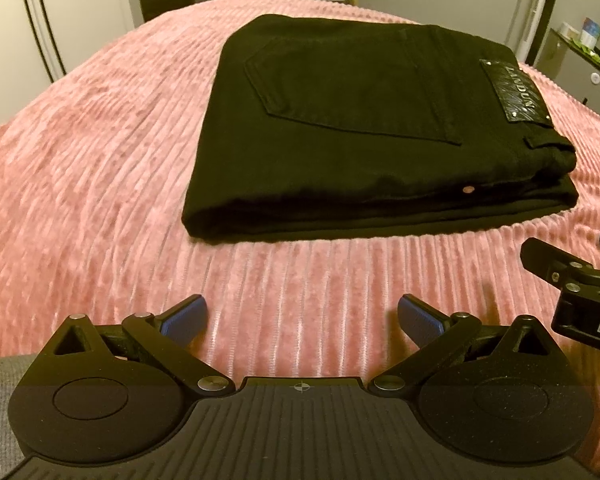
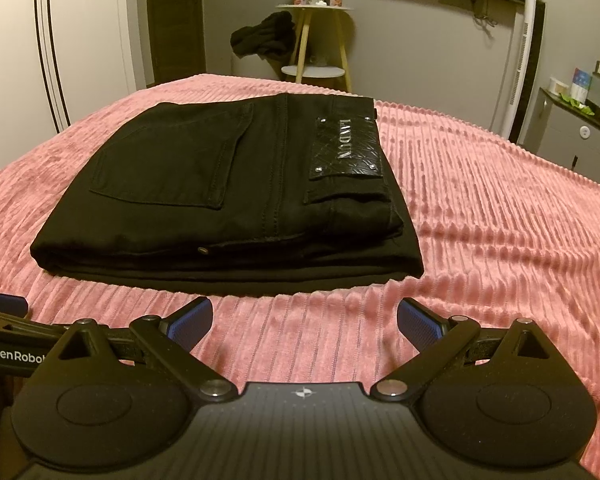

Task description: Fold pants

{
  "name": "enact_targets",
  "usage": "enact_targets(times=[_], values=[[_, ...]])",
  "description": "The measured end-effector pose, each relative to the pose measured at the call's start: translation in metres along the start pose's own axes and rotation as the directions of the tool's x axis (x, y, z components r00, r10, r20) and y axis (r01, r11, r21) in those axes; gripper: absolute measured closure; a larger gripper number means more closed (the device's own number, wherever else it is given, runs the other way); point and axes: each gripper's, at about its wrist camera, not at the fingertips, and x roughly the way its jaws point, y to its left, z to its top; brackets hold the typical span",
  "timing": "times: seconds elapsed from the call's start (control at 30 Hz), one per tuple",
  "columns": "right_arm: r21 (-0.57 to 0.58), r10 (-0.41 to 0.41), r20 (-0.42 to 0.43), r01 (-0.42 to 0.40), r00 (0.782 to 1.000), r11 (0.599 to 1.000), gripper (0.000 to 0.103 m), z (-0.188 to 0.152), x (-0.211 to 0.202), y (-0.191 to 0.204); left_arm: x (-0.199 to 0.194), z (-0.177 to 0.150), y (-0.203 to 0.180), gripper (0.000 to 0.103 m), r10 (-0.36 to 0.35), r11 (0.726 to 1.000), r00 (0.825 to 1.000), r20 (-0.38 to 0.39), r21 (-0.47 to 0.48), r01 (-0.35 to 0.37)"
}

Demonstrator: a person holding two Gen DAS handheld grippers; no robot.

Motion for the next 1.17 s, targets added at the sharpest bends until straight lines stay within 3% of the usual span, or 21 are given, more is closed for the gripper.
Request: enact_targets(times=[0.4, 1.17], values=[[0.002, 0.000, 0.001, 0.000, 1.000, 1.000, 0.004, -0.0002, 0.0003, -0.0003, -0.0029, -0.0020, -0.0053, 0.000, 0.001, 0.999, 1.000, 0.031, 0.043, -0.002], [0.004, -0.010, 0.001, 0.010, 1.000, 1.000, 0.004, -0.0001, 0.0006, -0.0020, 0.0013, -0.0008, -0.0041, 0.000, -0.006, 1.000, 1.000, -0.001, 0.026, 0.006]])
